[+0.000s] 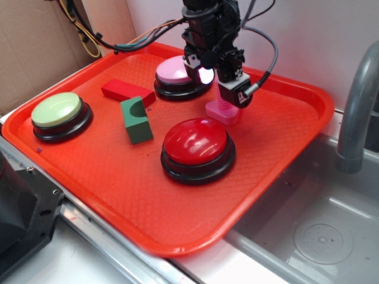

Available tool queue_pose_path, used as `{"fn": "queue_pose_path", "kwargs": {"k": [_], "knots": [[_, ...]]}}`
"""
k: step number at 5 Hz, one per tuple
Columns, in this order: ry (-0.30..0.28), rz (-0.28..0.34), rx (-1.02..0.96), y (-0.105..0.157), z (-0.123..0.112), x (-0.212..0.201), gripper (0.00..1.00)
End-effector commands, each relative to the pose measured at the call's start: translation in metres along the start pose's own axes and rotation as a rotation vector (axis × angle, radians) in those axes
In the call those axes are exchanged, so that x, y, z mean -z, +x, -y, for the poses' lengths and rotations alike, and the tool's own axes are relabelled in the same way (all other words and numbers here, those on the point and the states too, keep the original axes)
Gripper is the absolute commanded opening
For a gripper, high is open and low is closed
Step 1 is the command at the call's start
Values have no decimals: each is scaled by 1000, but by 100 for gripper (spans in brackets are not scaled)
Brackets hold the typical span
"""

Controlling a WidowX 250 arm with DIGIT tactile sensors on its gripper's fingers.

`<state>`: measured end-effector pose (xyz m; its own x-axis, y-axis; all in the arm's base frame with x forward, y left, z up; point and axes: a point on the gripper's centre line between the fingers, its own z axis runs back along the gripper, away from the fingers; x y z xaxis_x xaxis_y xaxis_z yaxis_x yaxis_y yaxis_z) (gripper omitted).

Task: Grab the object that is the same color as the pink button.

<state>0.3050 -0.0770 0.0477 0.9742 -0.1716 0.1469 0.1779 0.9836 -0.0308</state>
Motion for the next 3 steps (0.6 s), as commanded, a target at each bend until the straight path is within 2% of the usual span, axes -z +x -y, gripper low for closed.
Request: {"fn": "queue_pose_path", "kwargs": {"k": [1, 3], "knots": [[-21, 51, -19, 6, 11, -7, 0], [-14, 68, -69, 5, 2, -37, 0]]}}
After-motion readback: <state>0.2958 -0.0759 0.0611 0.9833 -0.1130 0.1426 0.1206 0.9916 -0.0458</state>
